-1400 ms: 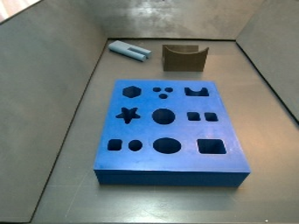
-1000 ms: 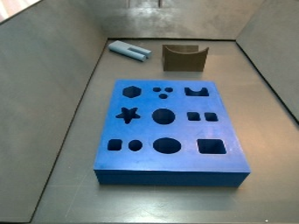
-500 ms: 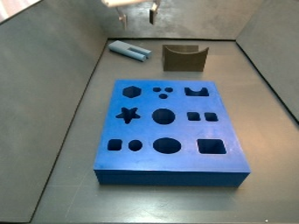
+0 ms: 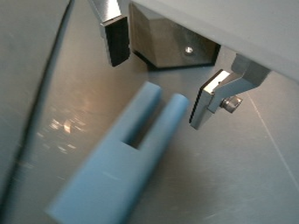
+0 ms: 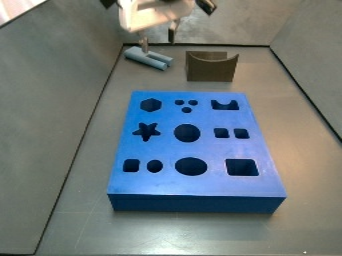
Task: Pick up the square-circle object. Move up. Rotate the square-circle object. Place the square-circle object on the fixture. Regrasp the square-circle object. Move to above the board. Insert the square-circle object.
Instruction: Pick up the square-circle object.
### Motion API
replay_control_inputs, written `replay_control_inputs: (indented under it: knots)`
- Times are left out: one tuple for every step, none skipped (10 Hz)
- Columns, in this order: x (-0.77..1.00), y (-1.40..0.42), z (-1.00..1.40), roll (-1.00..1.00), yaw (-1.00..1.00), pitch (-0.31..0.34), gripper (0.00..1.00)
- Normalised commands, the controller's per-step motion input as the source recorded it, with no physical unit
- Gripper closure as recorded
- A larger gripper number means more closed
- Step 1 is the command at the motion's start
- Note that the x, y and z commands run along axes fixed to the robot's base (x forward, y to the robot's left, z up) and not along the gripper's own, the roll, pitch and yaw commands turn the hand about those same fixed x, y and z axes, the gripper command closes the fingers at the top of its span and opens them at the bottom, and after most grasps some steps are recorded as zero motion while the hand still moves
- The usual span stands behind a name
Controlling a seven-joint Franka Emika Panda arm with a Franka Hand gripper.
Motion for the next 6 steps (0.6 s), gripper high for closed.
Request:
replay_control_inputs:
  knots:
    - [0.00, -0.06, -0.83, -0.12, 0.28, -0.034, 0.00]
    - [0.07, 0.30, -0.70, -0.19, 0.10, -0.039, 0.00]
    - [0.13, 0.39, -0.43, -0.10, 0.09, 0.000, 0.00]
    - [0.00, 0.24, -0.47, -0.13, 0.03, -0.021, 0.00]
    - [0.00, 0.05, -0.51, -0.23, 0.01, -0.097, 0.00]
    - [0.00, -0.01, -0.51, -0.23, 0.05, -0.099, 0.00]
